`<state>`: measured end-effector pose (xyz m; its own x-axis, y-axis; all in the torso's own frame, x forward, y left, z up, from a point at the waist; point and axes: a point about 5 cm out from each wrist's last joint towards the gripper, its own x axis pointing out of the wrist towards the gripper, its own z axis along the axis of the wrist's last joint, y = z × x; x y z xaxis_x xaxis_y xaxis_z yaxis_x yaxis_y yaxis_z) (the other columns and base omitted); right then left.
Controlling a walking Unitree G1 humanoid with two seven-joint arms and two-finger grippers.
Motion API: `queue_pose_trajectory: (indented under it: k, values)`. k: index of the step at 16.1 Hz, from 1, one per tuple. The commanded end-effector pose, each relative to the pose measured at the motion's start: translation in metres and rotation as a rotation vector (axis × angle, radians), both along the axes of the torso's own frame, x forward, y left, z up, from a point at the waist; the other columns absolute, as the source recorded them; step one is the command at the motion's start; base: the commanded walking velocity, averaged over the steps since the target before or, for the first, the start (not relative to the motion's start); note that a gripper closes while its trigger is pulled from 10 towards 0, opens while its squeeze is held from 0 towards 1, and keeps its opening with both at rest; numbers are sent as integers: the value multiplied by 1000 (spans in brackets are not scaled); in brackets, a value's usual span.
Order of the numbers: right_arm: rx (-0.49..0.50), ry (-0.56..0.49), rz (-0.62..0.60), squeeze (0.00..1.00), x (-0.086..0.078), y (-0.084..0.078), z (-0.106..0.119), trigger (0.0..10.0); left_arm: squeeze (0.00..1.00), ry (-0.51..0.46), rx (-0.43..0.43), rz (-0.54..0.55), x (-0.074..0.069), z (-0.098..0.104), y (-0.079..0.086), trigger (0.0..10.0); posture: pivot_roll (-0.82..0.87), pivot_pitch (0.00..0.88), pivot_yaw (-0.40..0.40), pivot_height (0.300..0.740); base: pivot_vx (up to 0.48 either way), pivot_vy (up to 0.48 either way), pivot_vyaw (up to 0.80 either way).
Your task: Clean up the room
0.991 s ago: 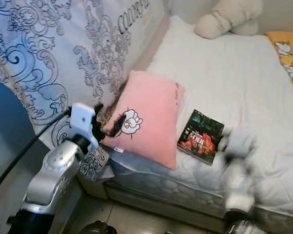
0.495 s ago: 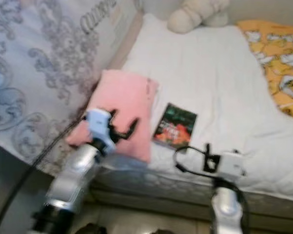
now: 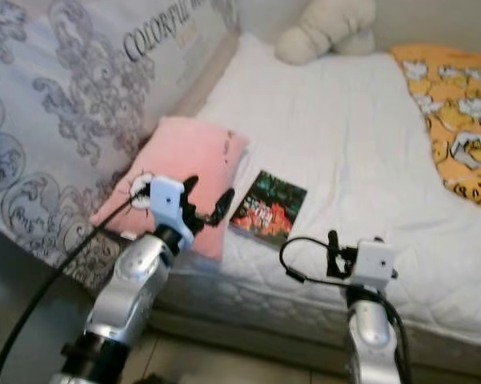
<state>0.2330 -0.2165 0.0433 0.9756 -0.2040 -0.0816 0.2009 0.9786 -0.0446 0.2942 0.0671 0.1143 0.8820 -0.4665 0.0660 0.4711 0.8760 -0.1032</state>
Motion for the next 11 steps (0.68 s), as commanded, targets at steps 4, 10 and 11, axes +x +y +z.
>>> queue_pose_trajectory:
  k: [4,10,11]
  values:
    - [46,-6,23,0,5,13,4,10000,0,-42,39,-69,2,7,-9,10000,0,0,-7,736,480,0,0]
    - [31,24,-13,0,-7,7,0,10000,0,-30,34,-170,-7,6,-31,10000,-28,0,20,736,480,0,-383]
    - [33,30,-16,0,-8,5,-1,10000,0,-22,26,-177,-8,5,-32,10000,-25,0,22,736,480,0,-731]
